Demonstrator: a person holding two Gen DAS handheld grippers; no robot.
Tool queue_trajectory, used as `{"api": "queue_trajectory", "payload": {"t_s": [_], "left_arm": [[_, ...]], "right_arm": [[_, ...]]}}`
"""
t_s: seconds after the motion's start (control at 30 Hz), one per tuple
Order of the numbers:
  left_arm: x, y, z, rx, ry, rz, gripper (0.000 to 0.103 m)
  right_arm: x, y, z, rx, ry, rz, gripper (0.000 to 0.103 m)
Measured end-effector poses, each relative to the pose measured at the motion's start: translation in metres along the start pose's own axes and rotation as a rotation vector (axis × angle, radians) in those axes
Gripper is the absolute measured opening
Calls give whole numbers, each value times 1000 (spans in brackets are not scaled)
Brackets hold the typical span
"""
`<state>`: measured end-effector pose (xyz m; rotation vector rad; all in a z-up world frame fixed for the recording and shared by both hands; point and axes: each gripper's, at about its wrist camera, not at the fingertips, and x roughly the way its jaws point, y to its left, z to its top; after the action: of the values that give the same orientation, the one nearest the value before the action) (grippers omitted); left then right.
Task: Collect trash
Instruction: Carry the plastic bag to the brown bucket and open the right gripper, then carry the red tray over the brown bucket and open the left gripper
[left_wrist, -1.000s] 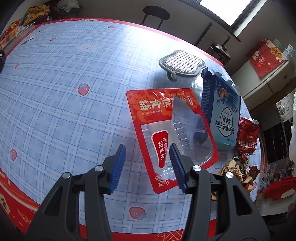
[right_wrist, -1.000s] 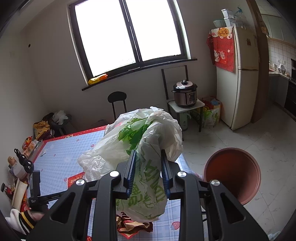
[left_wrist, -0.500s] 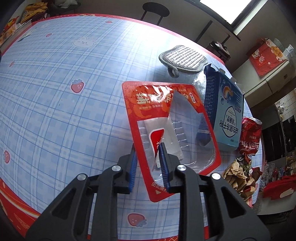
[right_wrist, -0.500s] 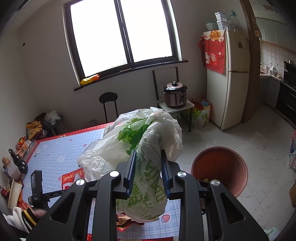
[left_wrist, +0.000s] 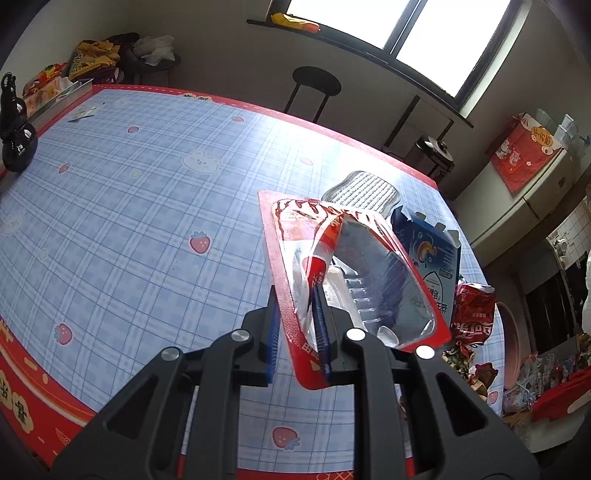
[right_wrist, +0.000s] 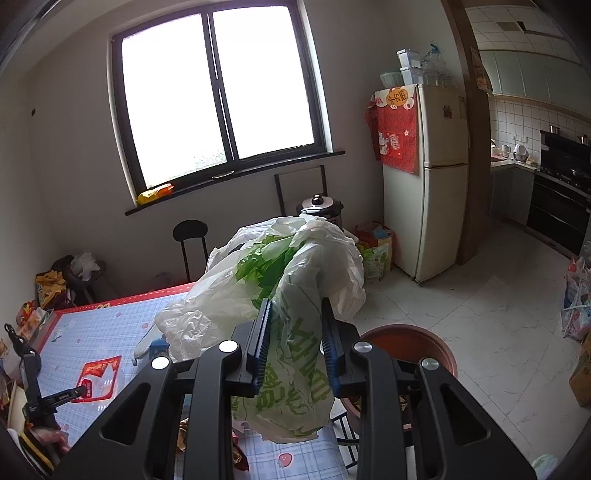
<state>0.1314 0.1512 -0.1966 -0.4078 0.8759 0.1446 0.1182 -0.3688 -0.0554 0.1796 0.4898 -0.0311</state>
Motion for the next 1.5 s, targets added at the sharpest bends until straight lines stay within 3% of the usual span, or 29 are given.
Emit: {"api": "queue_trajectory", "payload": {"t_s": [0.2,0.43,0.7,0.97,1.1,1.17,1.37,1.5], "left_arm": [[-44,-8,15,7,-102,-3,20],[-94,-35,20,8,-212,-3,21],[-118,-63,12,29,-249,-11,21],[-122,-84,14,60,-249,-14,21],[-125,-91,17,92,-249,-10,21],[-125,-93,20,101,-247,-12,21],[-124,-108,35,156,-251,-41,21],[-122,-127,42,211,-254,-78,21]], "right_arm": [[12,-43,16,32,-28,-72,25],[47,-89,32,10,-2,-162,25],[92,-123,33,-19,94,-240,25],[124,-142,26,-2,147,-261,27],[131,-147,22,20,158,-247,38],[131,-149,22,37,147,-244,57],[105,-144,32,76,58,-245,88],[76,-139,42,85,24,-226,97]]}}
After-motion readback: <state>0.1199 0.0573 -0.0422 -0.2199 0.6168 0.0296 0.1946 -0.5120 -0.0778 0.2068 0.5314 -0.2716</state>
